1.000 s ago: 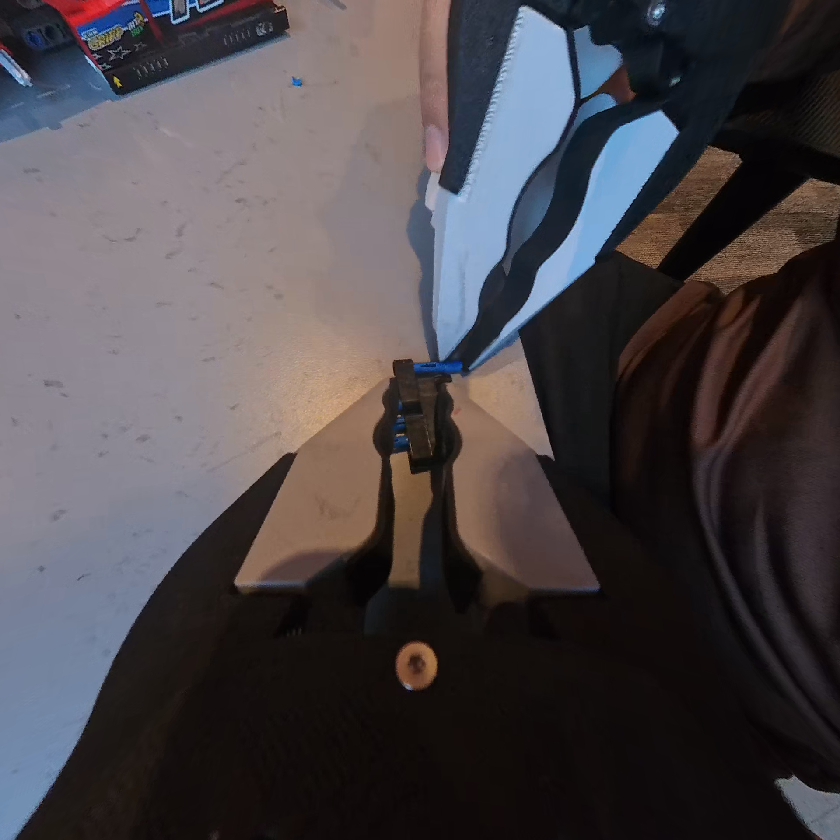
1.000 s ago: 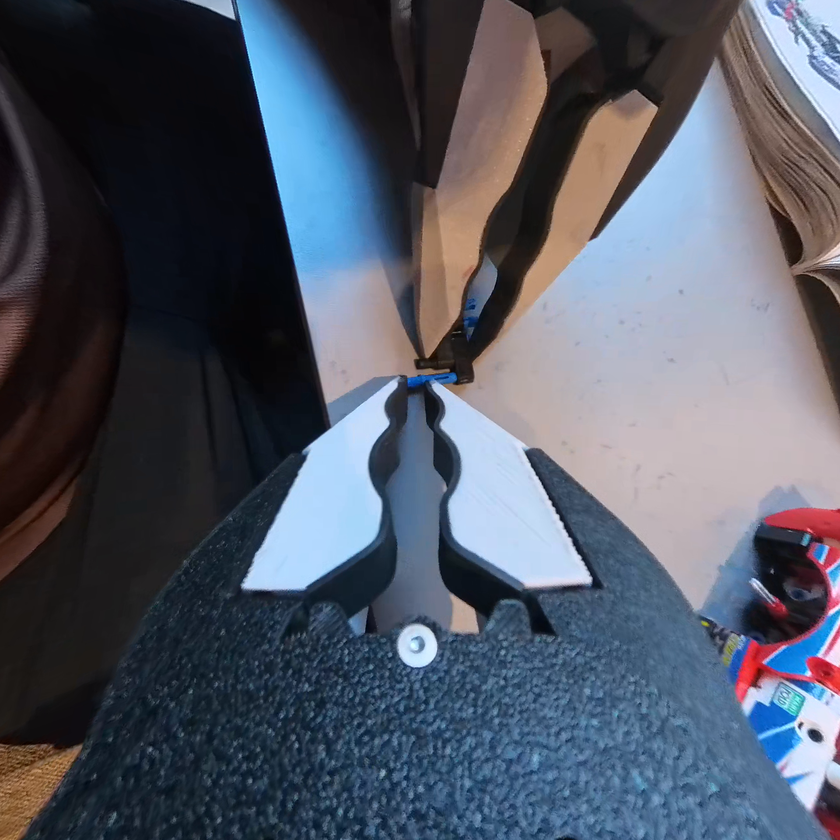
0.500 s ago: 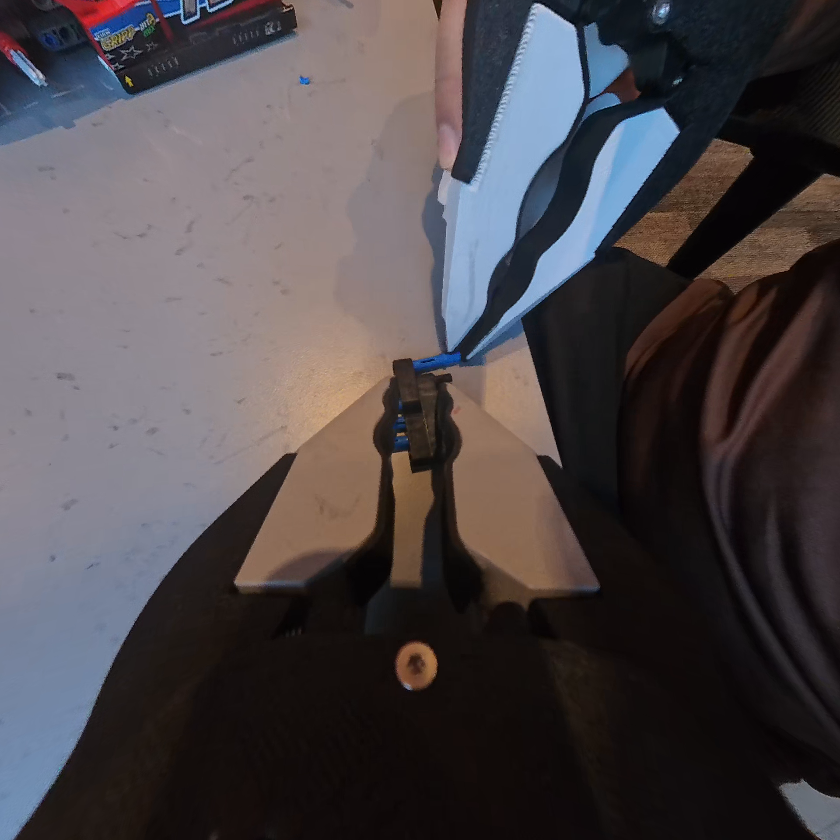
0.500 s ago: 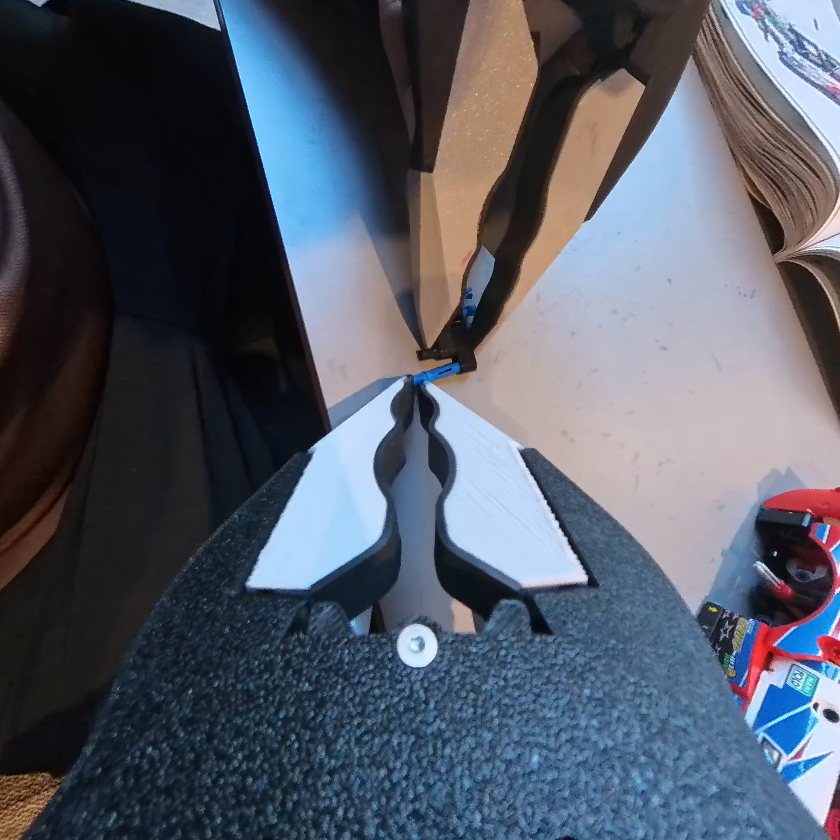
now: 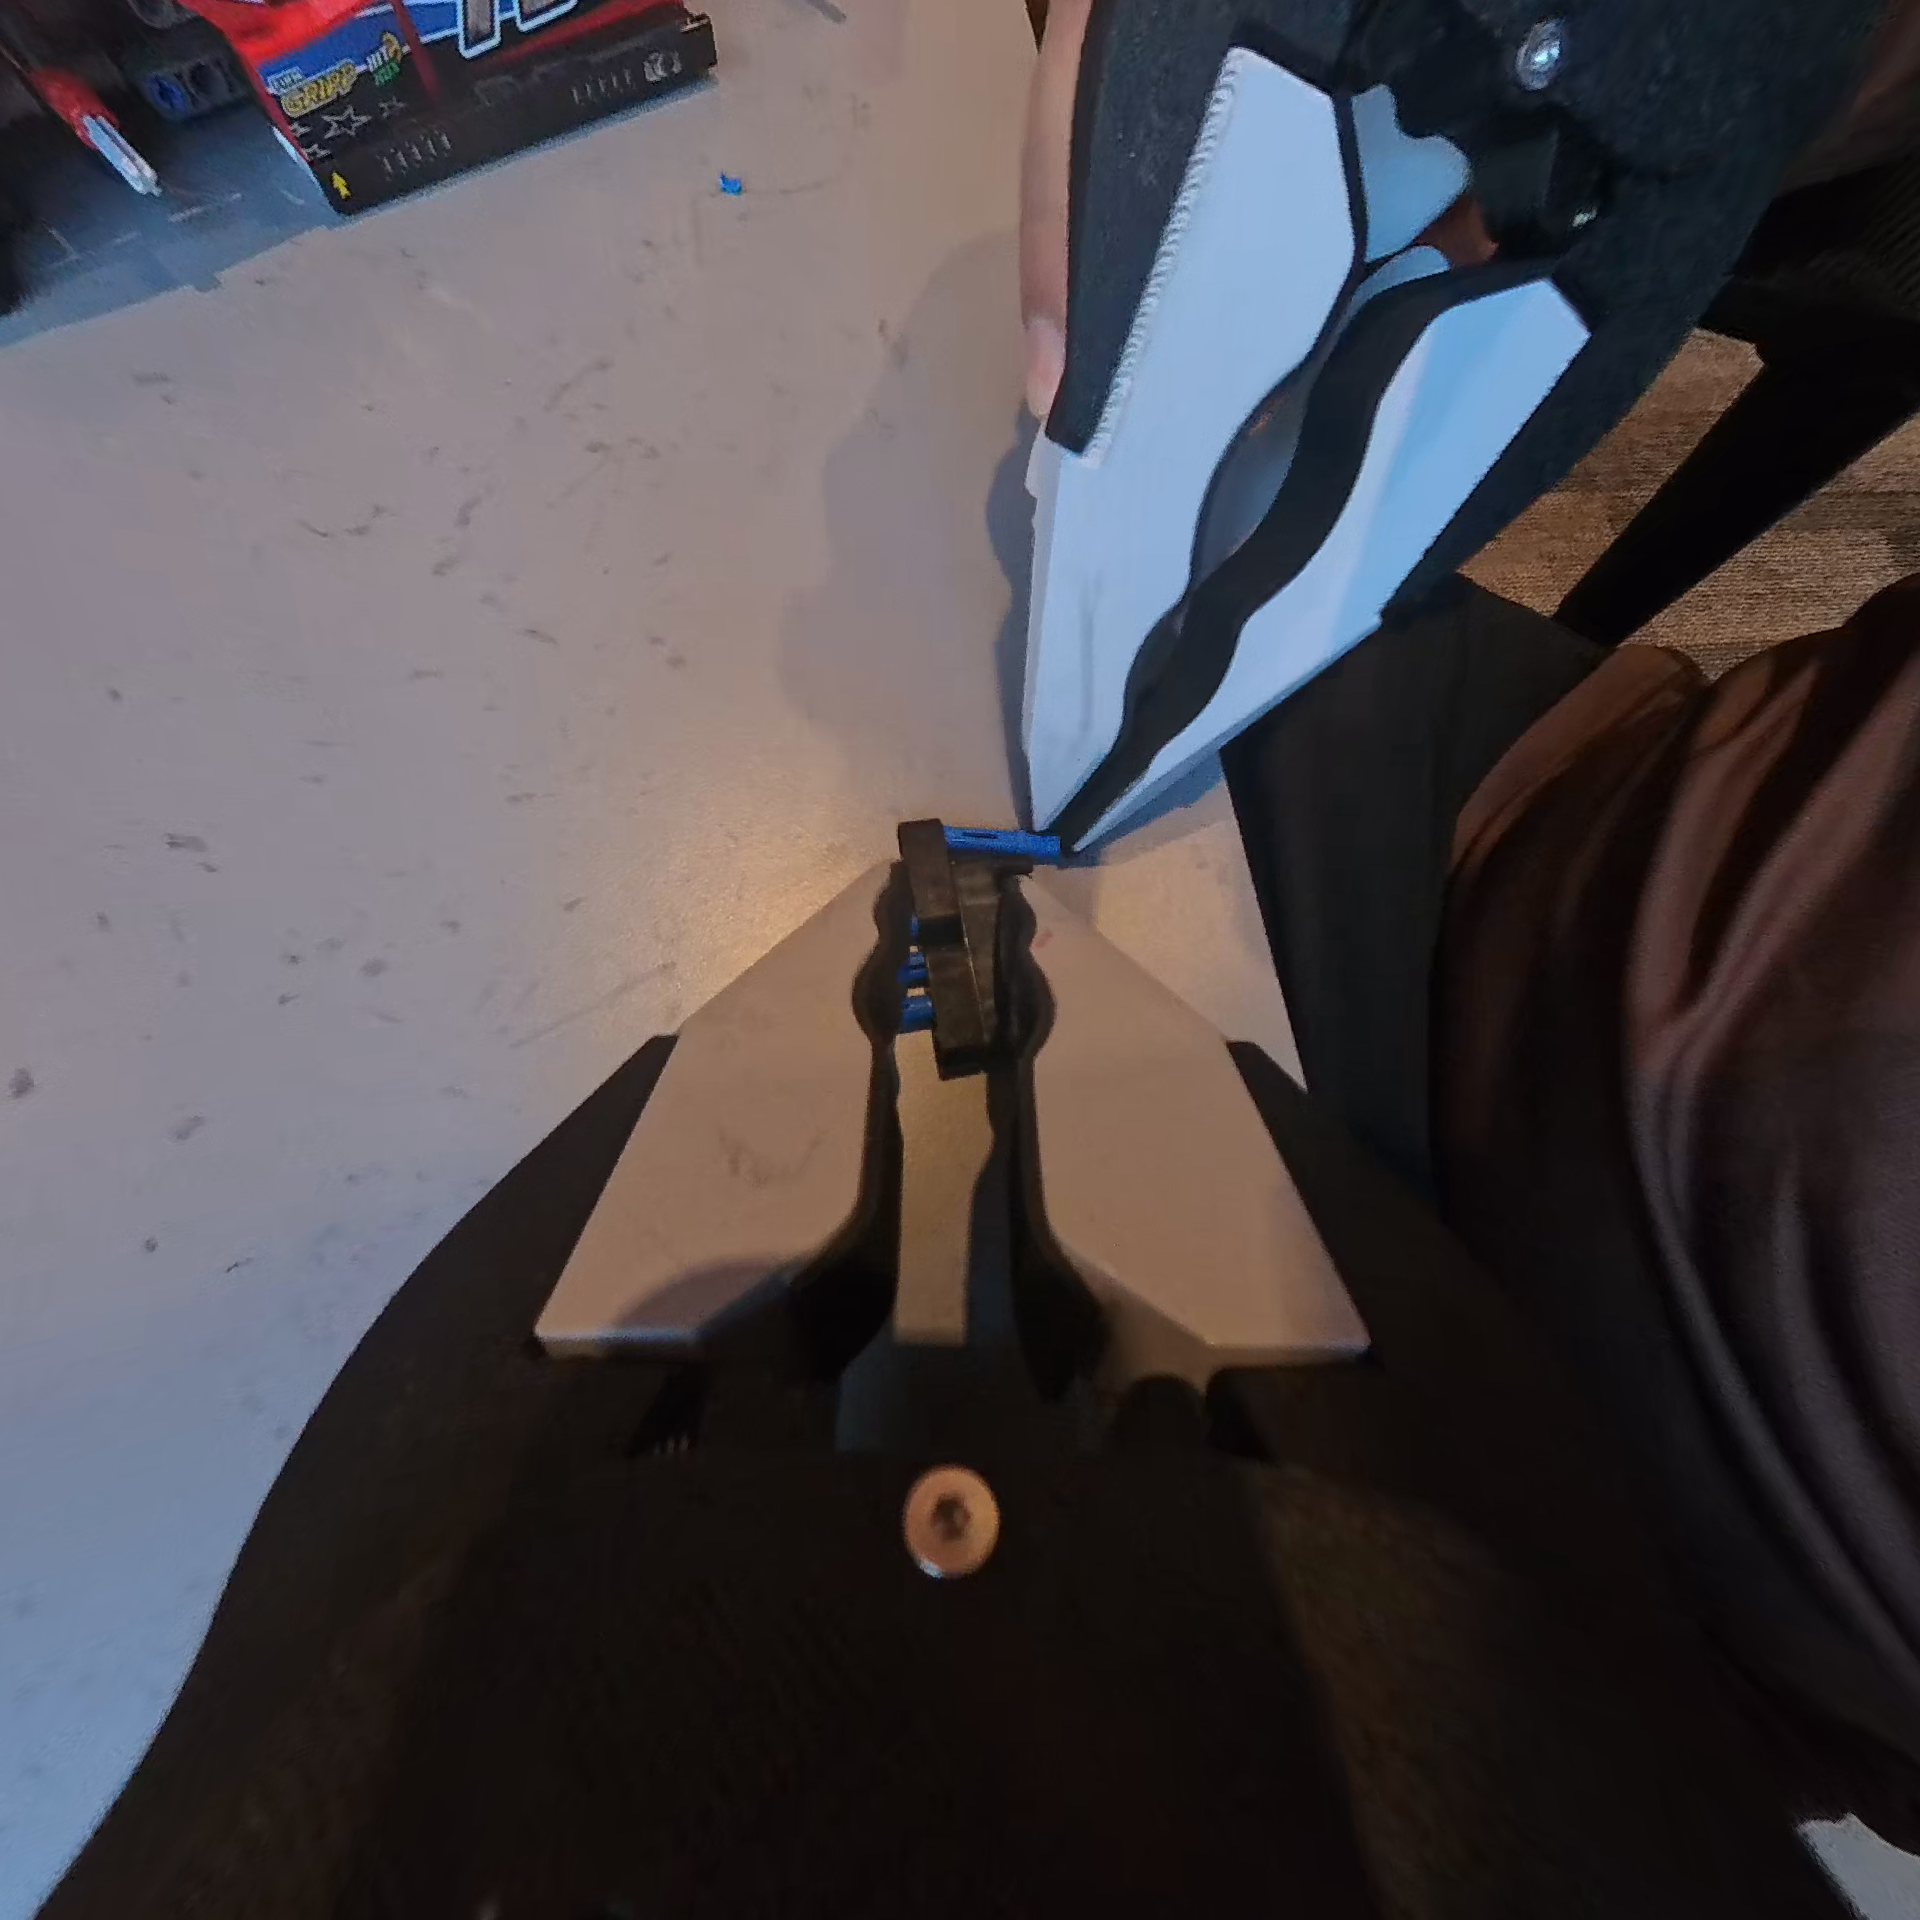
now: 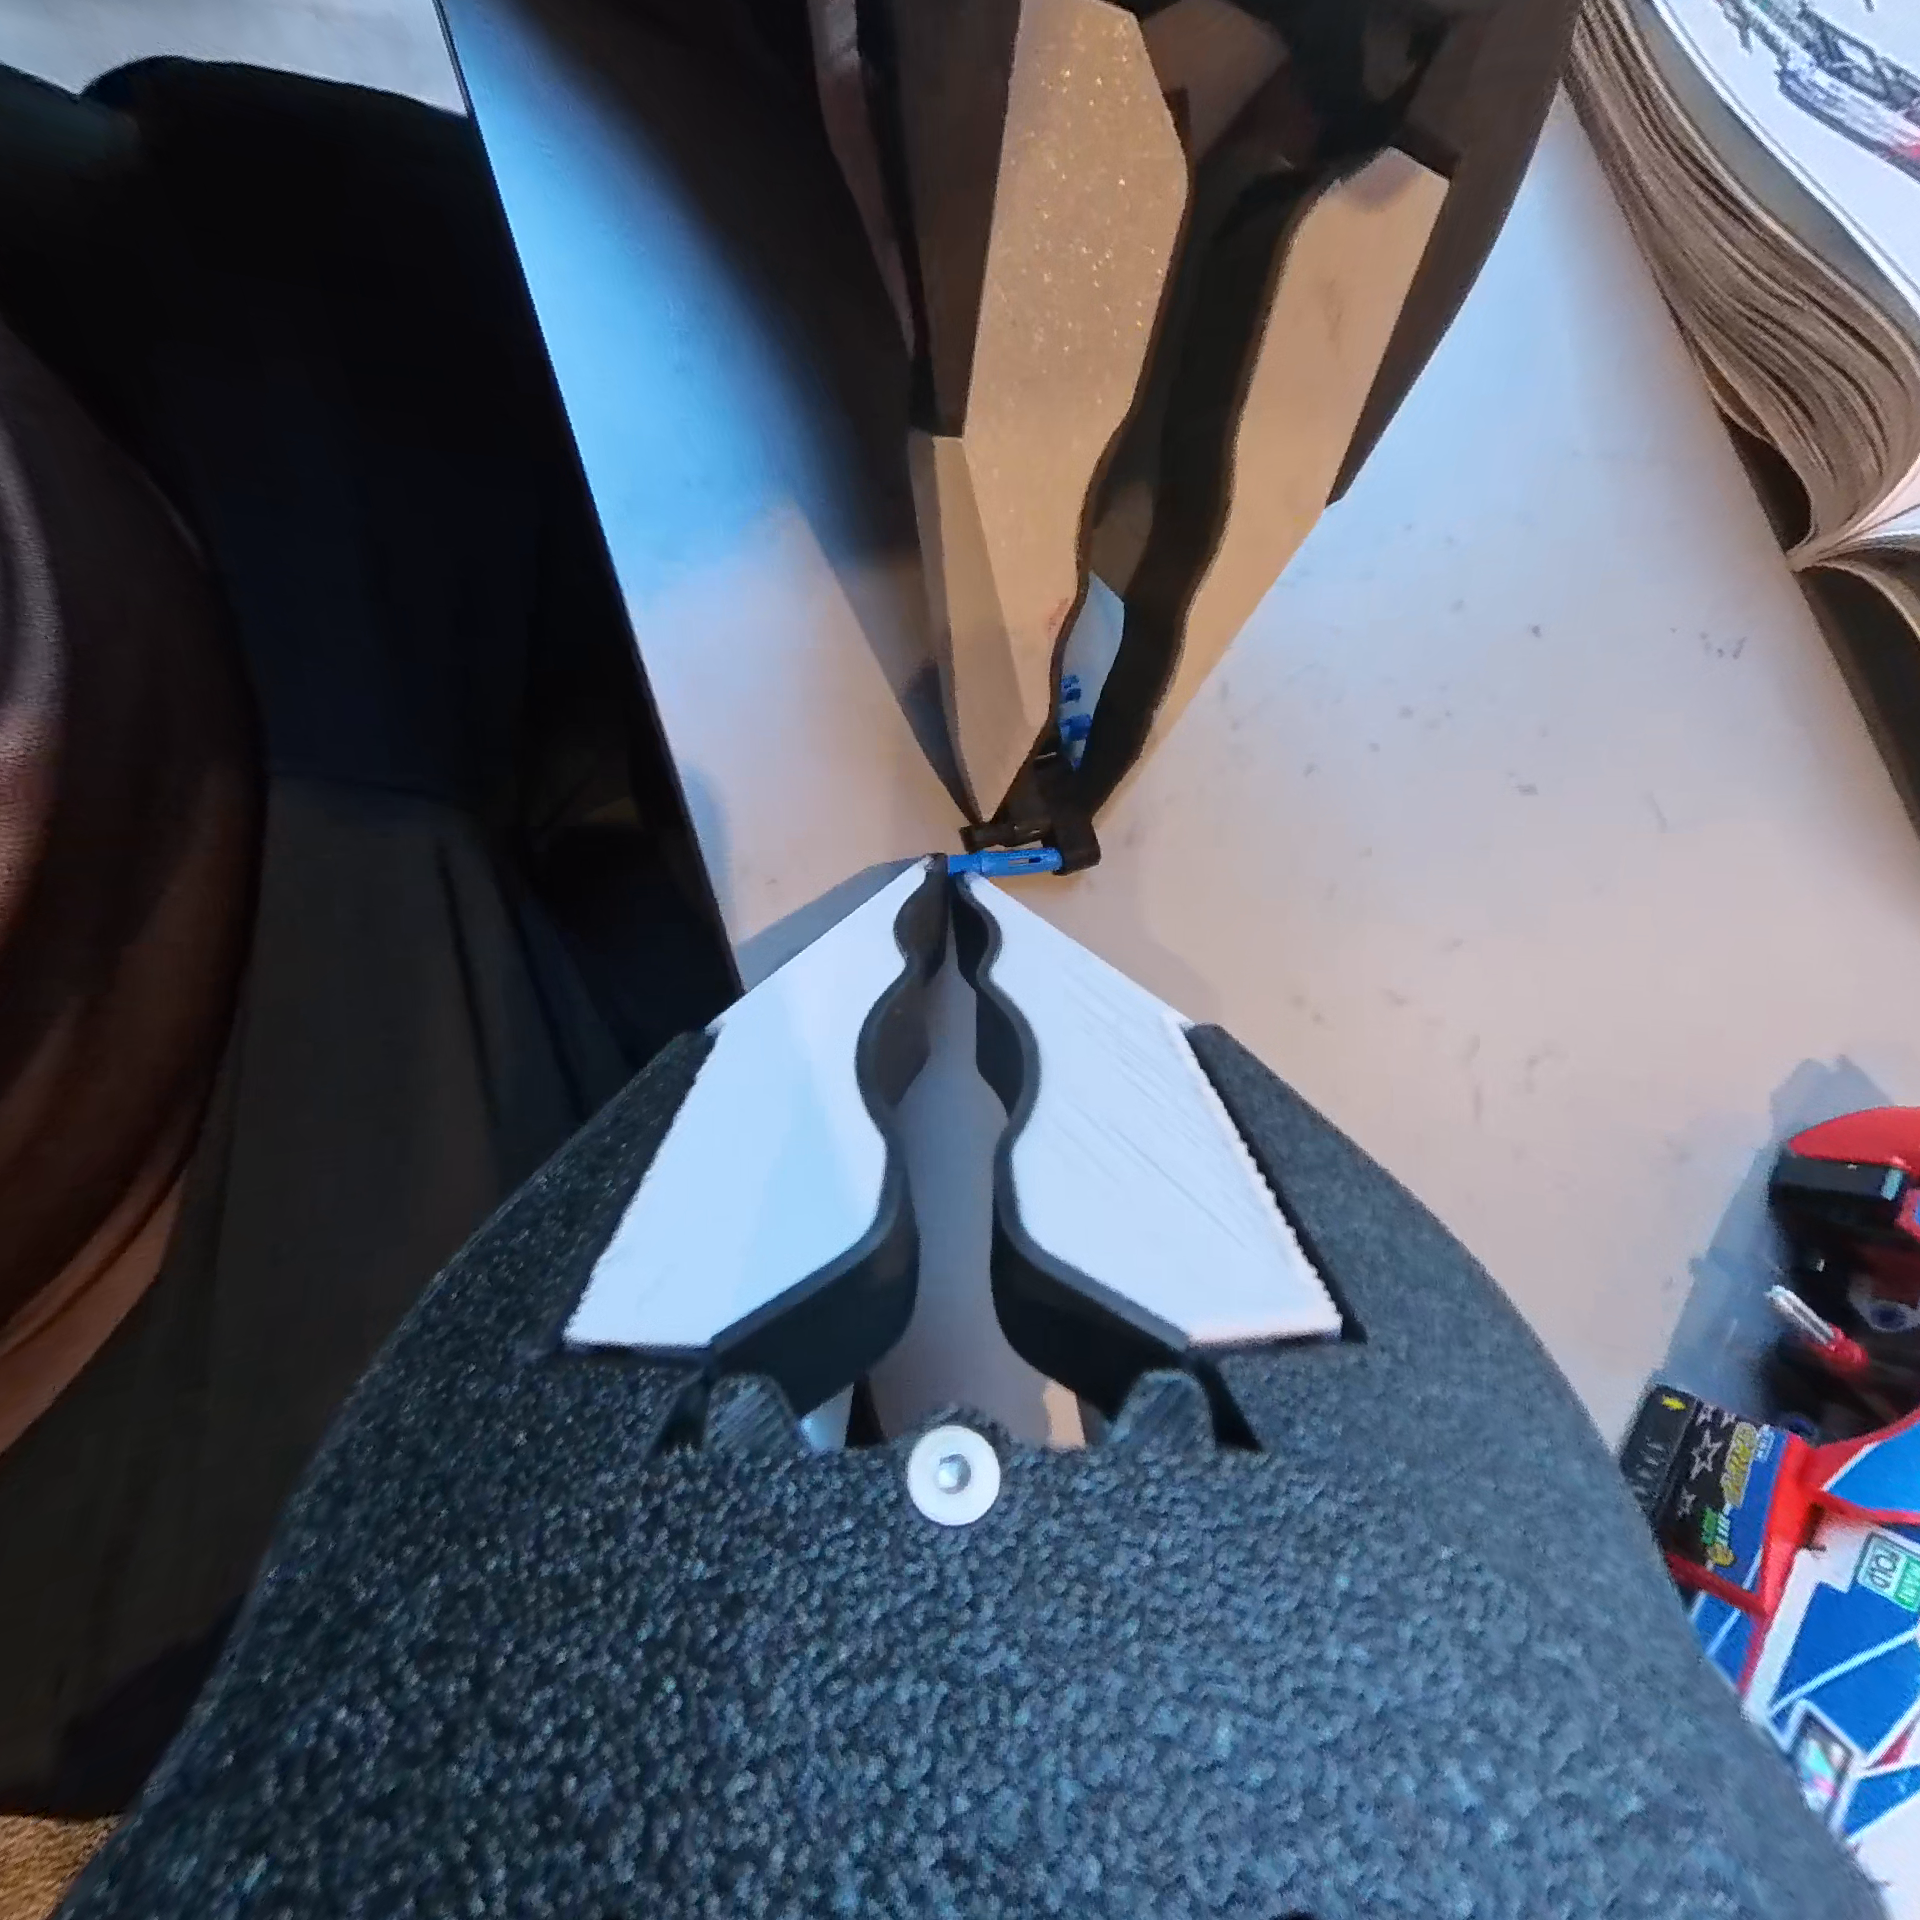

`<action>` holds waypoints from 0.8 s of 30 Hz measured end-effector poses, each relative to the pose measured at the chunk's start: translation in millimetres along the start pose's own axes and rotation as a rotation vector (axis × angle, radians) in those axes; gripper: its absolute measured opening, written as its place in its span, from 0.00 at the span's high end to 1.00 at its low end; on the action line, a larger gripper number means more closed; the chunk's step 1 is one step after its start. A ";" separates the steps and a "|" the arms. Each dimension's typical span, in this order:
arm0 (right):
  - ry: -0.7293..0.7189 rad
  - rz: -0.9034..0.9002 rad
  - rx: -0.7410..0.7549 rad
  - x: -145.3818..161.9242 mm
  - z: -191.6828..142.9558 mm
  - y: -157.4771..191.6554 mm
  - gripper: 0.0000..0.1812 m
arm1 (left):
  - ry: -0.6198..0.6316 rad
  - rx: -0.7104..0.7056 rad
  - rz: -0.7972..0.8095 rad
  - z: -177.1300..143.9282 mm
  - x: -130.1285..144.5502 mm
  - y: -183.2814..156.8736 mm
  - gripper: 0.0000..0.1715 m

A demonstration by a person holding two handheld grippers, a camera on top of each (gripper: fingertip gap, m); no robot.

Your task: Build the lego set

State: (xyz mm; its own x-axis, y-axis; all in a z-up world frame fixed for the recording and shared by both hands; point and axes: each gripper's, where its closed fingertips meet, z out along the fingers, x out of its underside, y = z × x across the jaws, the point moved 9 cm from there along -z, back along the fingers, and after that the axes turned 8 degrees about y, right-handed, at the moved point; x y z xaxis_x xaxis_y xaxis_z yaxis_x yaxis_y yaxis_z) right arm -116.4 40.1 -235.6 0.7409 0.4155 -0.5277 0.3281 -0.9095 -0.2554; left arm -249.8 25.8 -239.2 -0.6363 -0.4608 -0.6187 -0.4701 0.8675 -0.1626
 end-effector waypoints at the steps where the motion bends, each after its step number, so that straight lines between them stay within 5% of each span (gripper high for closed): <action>1: -0.005 0.012 -0.006 0.8 0.1 -0.4 1.00 | 0.000 0.000 -0.001 0.1 0.1 0.1 0.91; 24: -0.037 0.094 -0.063 4.2 1.9 -7.1 1.00 | -0.002 -0.033 0.008 0.4 0.1 -0.5 0.91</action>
State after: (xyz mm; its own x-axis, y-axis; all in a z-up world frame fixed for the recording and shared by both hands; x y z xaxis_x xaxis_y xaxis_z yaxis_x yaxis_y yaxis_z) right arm -116.7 48.4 -237.5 0.7482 0.3275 -0.5770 0.2953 -0.9432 -0.1524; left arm -249.5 25.3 -239.5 -0.6388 -0.4538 -0.6213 -0.4853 0.8643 -0.1322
